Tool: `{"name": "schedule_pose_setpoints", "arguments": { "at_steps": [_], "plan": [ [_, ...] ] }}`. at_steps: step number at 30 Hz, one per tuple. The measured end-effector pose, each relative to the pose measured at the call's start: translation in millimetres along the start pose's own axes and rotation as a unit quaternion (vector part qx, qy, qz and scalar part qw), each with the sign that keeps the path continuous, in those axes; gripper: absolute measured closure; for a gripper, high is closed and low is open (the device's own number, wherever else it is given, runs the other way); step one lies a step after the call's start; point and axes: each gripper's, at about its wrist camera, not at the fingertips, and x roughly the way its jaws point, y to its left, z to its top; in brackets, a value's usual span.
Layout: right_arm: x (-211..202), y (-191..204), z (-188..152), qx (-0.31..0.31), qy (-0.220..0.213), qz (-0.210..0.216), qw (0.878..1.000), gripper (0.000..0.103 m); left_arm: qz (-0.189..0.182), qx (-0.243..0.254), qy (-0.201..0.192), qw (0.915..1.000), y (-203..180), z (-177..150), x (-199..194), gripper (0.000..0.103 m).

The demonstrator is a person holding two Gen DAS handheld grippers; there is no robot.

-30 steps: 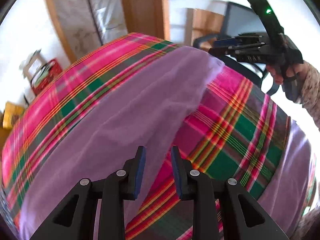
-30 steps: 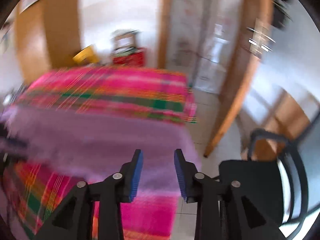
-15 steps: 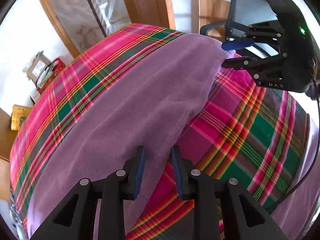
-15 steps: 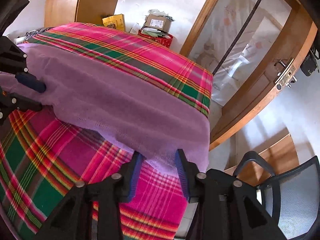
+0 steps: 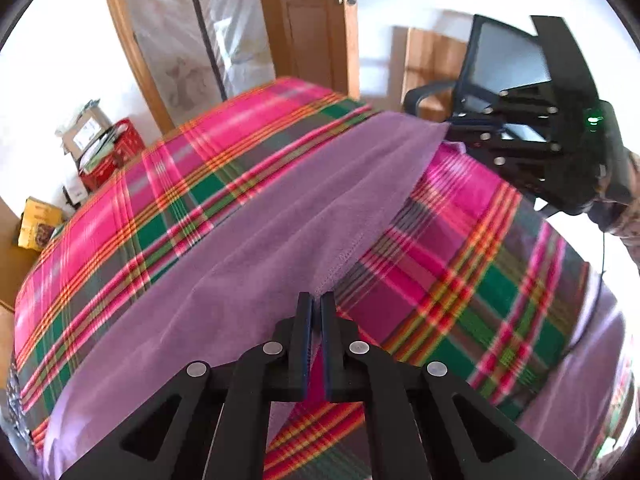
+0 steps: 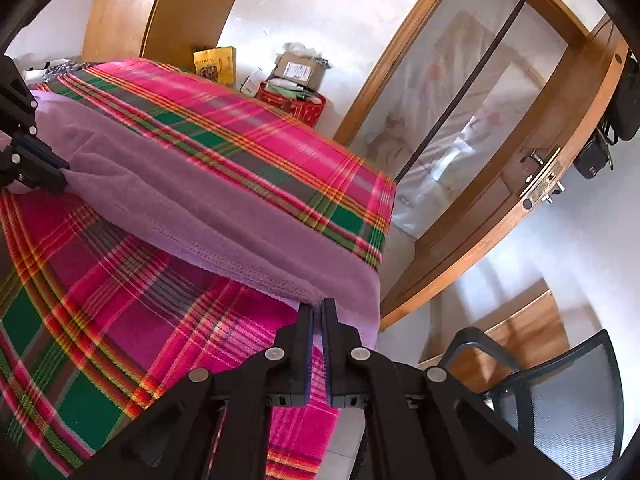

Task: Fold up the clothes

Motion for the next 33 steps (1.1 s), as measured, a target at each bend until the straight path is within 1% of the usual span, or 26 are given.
{"name": "schedule_pose_setpoints", "arguments": {
  "at_steps": [2, 3, 5, 6, 8, 10, 12, 15, 18, 23, 26, 28, 29, 30, 32, 33],
  "plan": [
    [-4.1, -0.9, -0.1, -0.004, -0.002, 0.000, 1.000, 0.099, -0.019, 0.005, 0.016, 0.9997, -3.5, -6.0, 2.6, 0.099],
    [-3.5, 0.7, -2.1, -0.009, 0.004, 0.004, 1.000, 0.099, -0.023, 0.007, 0.025, 0.9994, -5.0, -8.9, 6.1, 0.099],
    [2.0, 8.8, -9.2, -0.030, 0.029, 0.013, 0.999, 0.099, -0.027, 0.009, 0.043, 0.9987, -7.8, -14.6, 14.6, 0.099],
    [4.4, 14.2, -12.9, -0.045, 0.039, 0.010, 0.998, 0.099, -0.030, 0.008, 0.050, 0.9983, -8.5, -16.2, 17.5, 0.099],
    [6.1, 17.1, -16.9, -0.051, 0.049, 0.009, 0.997, 0.099, -0.037, 0.005, 0.060, 0.9975, -9.1, -18.4, 22.2, 0.099],
    [7.3, 18.6, -20.3, -0.053, 0.059, 0.009, 0.997, 0.099, -0.042, -0.003, 0.063, 0.9971, -7.5, -20.0, 23.6, 0.099],
    [9.9, 16.0, -20.2, -0.046, 0.067, 0.020, 0.996, 0.099, -0.049, -0.011, 0.066, 0.9966, -3.4, -21.2, 25.5, 0.099],
    [13.5, 10.8, -18.9, -0.038, 0.080, 0.032, 0.996, 0.099, -0.054, -0.017, 0.064, 0.9963, -1.8, -24.1, 22.9, 0.099],
    [13.7, 7.8, -17.1, -0.032, 0.089, 0.029, 0.995, 0.099, -0.054, -0.013, 0.063, 0.9965, -1.7, -26.2, 21.0, 0.099],
    [11.6, 5.2, -21.5, -0.017, 0.109, 0.023, 0.994, 0.100, -0.067, -0.032, 0.064, 0.9952, 3.4, -29.4, 17.2, 0.099],
    [5.7, 0.3, -23.3, 0.010, 0.111, 0.016, 0.994, 0.100, -0.071, -0.049, 0.058, 0.9946, 8.5, -30.1, 10.7, 0.096],
    [-1.9, -1.0, -20.5, 0.026, 0.107, 0.015, 0.994, 0.100, -0.077, -0.062, 0.055, 0.9936, 13.4, -32.2, 2.5, 0.096],
    [-6.1, -1.4, -18.6, 0.034, 0.104, 0.015, 0.994, 0.100, -0.080, -0.067, 0.053, 0.9932, 14.8, -33.4, -1.5, 0.093],
    [-9.9, -1.4, -16.7, 0.038, 0.101, 0.015, 0.994, 0.100, -0.080, -0.070, 0.051, 0.9930, 16.5, -35.9, -8.0, 0.088],
    [-19.3, 0.8, -10.7, 0.042, 0.093, 0.013, 0.995, 0.100, -0.078, -0.075, 0.043, 0.9932, 21.0, -42.0, -23.4, 0.084],
    [-24.2, 2.5, -7.0, 0.044, 0.090, 0.015, 0.995, 0.100, -0.075, -0.075, 0.038, 0.9936, 23.5, -44.9, -31.5, 0.084]
  ]
}}
